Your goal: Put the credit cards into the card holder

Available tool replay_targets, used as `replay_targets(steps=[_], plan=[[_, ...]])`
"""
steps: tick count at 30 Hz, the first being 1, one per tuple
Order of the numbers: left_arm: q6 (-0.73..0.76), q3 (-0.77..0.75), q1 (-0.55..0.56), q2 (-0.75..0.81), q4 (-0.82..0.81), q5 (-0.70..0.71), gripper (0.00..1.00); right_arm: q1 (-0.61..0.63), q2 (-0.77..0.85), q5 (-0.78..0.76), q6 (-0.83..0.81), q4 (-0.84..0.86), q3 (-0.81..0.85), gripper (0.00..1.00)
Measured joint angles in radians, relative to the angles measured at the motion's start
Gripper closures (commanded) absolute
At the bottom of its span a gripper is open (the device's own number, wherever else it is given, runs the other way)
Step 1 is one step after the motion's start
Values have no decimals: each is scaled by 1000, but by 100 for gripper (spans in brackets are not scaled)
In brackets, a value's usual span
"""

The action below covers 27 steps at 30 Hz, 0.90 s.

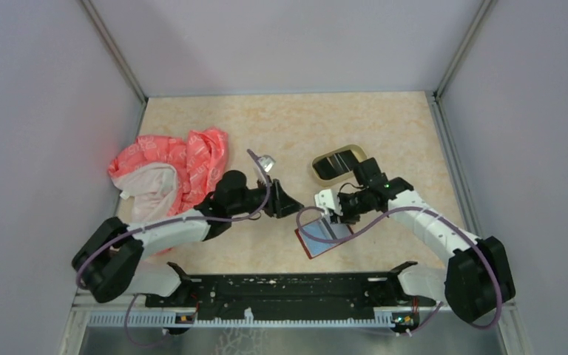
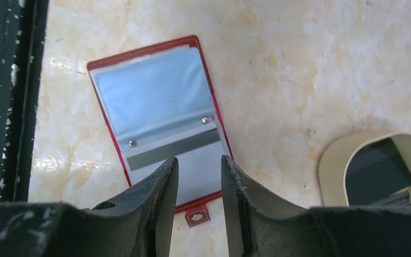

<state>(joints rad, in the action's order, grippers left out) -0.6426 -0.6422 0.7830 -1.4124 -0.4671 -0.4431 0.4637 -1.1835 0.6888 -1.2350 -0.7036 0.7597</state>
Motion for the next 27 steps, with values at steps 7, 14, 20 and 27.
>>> replay_targets(steps=[7, 14, 20, 27], plan=[[-57, 388, -2, 156, -361, 138, 2, -80, -107, -48, 53, 0, 6, 64], [-243, 415, 26, 43, -406, 159, 15, -80, -224, -146, 135, 8, 10, 64], [-357, 322, 207, 35, -211, 317, 7, -80, -261, -196, 186, 8, 38, 64], [-536, 290, 295, -11, -85, 480, 8, -80, -291, -204, 216, -2, 62, 65]])
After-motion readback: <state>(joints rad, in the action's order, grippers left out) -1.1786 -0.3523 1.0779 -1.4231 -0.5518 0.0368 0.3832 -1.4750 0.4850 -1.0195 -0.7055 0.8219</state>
